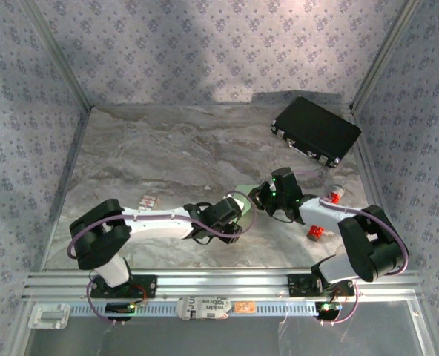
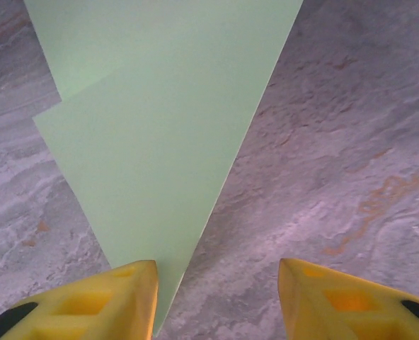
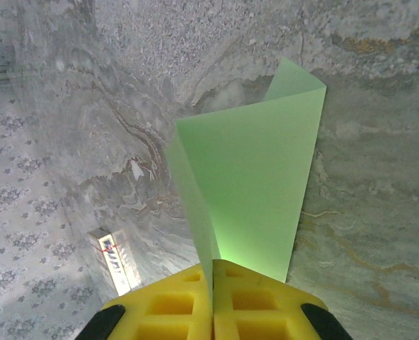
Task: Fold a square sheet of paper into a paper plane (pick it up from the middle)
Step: Fold the wing for the fifth time at the center of the table.
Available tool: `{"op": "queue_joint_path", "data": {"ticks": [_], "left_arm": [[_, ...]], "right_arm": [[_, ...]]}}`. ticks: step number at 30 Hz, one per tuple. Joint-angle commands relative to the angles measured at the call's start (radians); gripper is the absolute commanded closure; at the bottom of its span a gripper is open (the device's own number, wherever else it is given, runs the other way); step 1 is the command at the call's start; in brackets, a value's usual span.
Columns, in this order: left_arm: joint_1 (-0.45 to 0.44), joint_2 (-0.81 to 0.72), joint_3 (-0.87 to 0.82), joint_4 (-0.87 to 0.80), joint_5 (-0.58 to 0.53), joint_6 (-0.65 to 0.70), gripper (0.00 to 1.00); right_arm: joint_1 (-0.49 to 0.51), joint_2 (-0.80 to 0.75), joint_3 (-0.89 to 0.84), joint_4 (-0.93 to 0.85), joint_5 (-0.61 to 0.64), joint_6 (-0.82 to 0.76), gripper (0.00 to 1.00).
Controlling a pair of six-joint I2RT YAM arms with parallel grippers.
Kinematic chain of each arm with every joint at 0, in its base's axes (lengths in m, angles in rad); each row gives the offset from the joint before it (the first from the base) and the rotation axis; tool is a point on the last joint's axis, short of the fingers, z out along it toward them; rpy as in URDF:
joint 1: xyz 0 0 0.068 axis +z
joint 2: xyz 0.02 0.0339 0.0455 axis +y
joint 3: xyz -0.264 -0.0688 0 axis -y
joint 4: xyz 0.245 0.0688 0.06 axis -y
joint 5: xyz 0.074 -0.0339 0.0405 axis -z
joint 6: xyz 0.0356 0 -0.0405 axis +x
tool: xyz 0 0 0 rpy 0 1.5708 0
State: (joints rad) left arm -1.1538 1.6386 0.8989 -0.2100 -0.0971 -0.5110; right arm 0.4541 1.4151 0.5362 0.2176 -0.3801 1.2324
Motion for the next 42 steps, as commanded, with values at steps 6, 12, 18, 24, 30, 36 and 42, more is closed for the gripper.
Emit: {"op": "queue_joint_path", "data": {"ticks": [6,12,18,24,30,36,42], "left_arm": [[-0.018,0.048,0.052,-0.017,-0.130,0.034,0.56],[-0.025,0.072,0.063,-0.015,-0.141,0.041,0.62],[-0.028,0.082,0.072,-0.017,-0.158,0.037,0.66],[-0.030,0.087,0.073,-0.026,-0.176,0.039,0.67],[-0.032,0.089,0.072,-0.018,-0.187,0.048,0.66],[-0.037,0.101,0.084,-0.026,-0.194,0.052,0.66],[-0.047,0.122,0.108,-0.052,-0.217,0.060,0.64]], "right_arm": [[0.003,-0.013,-0.015,-0.002,0.020,0.019,0.92],[0.002,-0.013,-0.017,0.001,0.018,0.019,0.92],[0.001,-0.013,-0.020,0.005,0.015,0.019,0.92],[0.001,-0.015,-0.021,0.007,0.015,0.017,0.92],[0.001,-0.017,-0.023,0.009,0.012,0.019,0.92],[0.001,-0.018,-0.026,0.009,0.015,0.020,0.91],[0.001,-0.018,-0.024,0.009,0.015,0.020,0.91]]}}
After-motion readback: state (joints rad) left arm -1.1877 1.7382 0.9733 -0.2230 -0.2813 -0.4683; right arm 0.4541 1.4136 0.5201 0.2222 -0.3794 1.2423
